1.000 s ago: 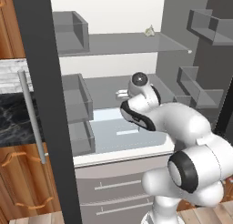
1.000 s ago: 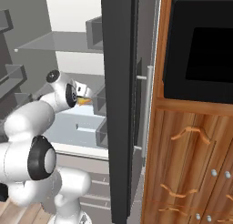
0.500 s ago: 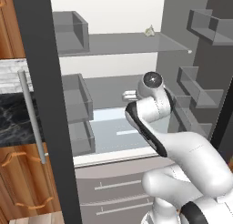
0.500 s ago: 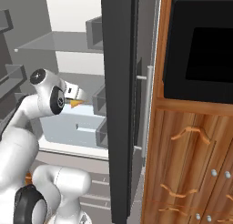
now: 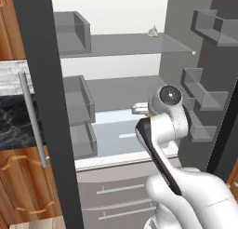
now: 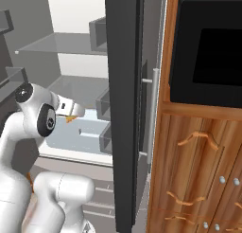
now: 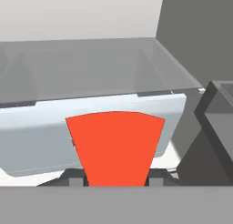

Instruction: Pick the cheese from the fridge and the cheese grater from the cabinet and place them next to the salad bowl.

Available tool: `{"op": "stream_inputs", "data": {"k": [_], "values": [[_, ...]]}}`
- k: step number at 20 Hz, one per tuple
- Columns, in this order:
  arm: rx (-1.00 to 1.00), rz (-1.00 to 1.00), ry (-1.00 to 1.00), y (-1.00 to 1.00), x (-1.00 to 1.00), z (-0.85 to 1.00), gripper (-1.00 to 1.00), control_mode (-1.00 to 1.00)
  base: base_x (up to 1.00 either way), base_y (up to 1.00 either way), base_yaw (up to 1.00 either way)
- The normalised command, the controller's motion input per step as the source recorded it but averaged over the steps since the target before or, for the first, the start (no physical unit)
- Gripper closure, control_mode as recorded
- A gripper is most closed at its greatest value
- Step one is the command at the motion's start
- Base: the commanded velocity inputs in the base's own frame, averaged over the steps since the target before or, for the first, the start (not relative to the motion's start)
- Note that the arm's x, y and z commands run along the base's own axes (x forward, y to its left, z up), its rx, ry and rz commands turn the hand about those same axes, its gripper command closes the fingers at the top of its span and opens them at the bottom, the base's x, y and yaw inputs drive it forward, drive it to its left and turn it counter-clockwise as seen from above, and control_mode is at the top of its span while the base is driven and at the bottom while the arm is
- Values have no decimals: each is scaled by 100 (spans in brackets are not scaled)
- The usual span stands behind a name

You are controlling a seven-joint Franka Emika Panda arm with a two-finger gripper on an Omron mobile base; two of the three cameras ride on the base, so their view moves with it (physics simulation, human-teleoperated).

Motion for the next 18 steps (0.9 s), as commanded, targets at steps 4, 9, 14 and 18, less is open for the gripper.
{"op": "stream_inputs", "data": {"k": [4,9,14,18], "values": [[0,2,0,-8,-53,9,100,-100,0,0,0],[0,1,1,0,-53,38,100,-100,0,0,0],[0,0,0,0,-61,32,100,-100,0,0,0],[0,0,1,-4,-26,0,100,-100,0,0,0]]}}
